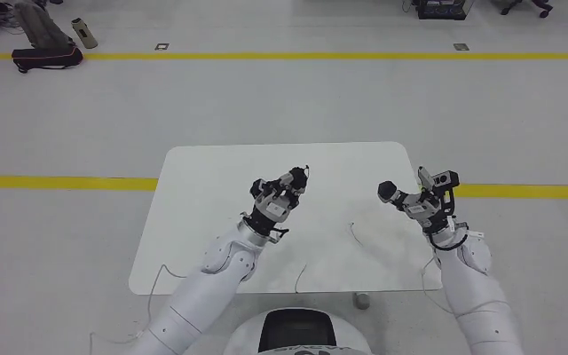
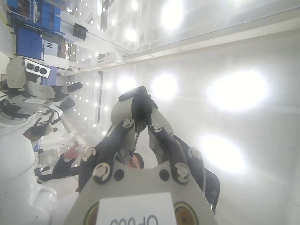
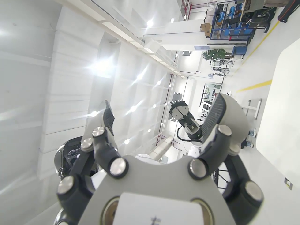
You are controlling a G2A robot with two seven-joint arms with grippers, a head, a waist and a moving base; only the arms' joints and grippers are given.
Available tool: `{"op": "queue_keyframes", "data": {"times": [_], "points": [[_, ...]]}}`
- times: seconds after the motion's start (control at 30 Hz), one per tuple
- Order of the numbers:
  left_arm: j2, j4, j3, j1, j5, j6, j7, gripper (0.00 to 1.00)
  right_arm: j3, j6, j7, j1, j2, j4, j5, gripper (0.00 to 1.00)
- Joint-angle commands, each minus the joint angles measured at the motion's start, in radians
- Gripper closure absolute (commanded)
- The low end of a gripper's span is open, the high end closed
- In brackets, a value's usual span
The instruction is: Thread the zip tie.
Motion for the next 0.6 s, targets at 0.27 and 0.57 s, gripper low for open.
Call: {"op": "queue_keyframes", "data": {"times": [0.27, 0.57], "points": [[-0.017, -0.048, -0.029, 0.040, 0.013, 0.000, 0.063, 1.00, 0.000, 0.000, 0.000, 0.000, 0.000, 0.000, 0.000, 0.00], [-0.017, -0.048, -0.029, 0.040, 0.013, 0.000, 0.063, 1.00, 0.000, 0.000, 0.000, 0.000, 0.000, 0.000, 0.000, 0.00]]}}
